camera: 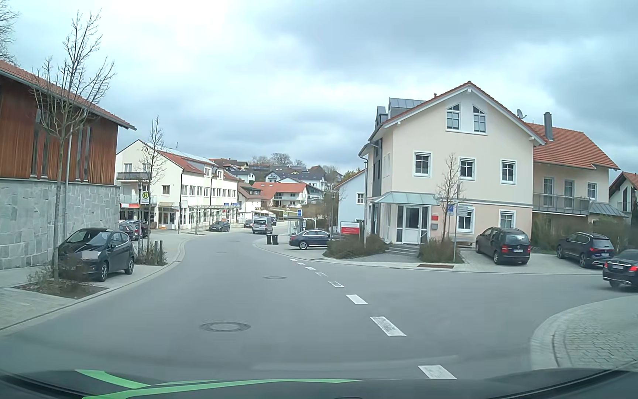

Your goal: Follow the waypoints while adhering to traffic rules and regulations

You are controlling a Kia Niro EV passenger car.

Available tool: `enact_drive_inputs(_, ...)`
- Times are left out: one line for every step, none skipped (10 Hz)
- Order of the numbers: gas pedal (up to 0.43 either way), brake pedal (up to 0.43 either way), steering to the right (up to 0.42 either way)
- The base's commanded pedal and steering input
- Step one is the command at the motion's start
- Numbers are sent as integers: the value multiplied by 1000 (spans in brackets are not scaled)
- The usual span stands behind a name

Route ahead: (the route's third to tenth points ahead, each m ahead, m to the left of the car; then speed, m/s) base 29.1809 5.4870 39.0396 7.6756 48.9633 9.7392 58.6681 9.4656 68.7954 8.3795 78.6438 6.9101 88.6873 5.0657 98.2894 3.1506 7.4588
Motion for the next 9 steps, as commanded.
enact_drive_inputs(87, 0, -62)
enact_drive_inputs(98, 0, -60)
enact_drive_inputs(98, 0, -60)
enact_drive_inputs(98, 0, -60)
enact_drive_inputs(98, 0, -60)
enact_drive_inputs(98, 0, -59)
enact_drive_inputs(110, 0, -58)
enact_drive_inputs(118, 0, -58)
enact_drive_inputs(118, 0, -57)
